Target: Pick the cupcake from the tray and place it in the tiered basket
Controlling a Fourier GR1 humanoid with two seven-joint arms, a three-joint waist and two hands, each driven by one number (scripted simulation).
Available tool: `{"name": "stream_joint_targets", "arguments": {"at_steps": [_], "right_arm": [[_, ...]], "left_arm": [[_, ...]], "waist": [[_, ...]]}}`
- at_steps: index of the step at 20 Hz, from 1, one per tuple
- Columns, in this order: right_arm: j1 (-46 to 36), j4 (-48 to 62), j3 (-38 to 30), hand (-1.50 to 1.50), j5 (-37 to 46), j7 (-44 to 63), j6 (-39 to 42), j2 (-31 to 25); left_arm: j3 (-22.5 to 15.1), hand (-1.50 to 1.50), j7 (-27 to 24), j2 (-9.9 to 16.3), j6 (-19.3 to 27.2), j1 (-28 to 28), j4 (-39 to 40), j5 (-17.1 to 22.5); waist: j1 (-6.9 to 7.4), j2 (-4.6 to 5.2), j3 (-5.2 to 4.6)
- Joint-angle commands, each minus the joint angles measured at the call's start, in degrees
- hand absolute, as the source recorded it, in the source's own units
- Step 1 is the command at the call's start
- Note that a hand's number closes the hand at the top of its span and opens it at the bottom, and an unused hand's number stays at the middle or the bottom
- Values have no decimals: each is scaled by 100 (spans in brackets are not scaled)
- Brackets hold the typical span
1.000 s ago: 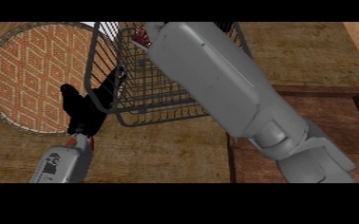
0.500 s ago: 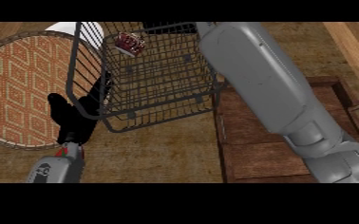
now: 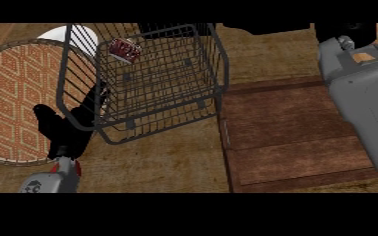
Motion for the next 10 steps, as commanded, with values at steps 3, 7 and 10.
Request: {"name": "stream_joint_targets", "arguments": {"at_steps": [3, 7, 10], "right_arm": [[1606, -2042, -867, -150, -1129, 182, 1053, -1348], [2556, -2641, -2074, -150, -2106, -31, 1747, -2104], [3277, -3092, -3097, -150, -2615, -146, 2028, -2320]], "left_arm": [[-73, 0, -68, -81, -31, -4, -65, -21], [-128, 0, 20, -99, -70, 54, -214, -2], [-199, 0, 189, -78, -97, -7, -432, -18]], "waist": [[-73, 22, -8], [-54, 49, 0], [68, 64, -7]]}}
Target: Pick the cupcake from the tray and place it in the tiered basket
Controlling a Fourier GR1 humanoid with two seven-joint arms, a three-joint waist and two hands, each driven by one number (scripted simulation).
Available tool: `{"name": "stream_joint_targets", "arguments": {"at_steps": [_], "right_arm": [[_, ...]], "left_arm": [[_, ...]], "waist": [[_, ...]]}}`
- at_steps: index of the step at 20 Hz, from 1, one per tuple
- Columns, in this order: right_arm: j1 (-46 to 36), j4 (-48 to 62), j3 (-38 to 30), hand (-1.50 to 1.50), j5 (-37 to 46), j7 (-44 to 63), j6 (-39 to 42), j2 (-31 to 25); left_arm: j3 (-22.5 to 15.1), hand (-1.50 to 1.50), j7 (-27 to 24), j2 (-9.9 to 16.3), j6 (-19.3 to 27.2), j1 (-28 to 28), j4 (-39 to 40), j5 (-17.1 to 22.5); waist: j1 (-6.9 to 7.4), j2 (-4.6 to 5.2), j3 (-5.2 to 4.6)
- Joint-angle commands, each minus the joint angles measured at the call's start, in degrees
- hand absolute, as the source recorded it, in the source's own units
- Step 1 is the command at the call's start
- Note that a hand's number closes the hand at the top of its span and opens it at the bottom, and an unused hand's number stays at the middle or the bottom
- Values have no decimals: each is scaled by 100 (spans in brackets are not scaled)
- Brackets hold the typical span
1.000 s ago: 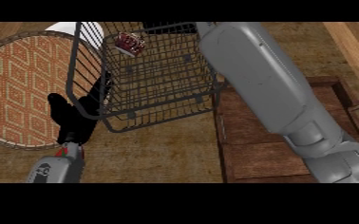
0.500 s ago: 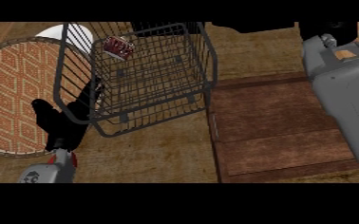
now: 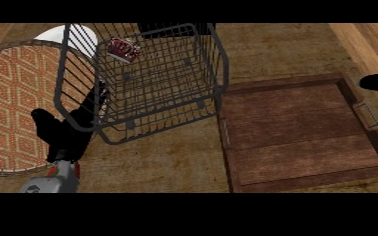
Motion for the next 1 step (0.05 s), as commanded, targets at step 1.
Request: {"name": "stream_joint_targets", "arguments": {"at_steps": [1], "right_arm": [[1262, -858, -1333, -150, -915, -113, 646, -456]], "left_arm": [[-116, 0, -71, -95, -95, 66, -47, 21]], "waist": [[33, 22, -10]]}}
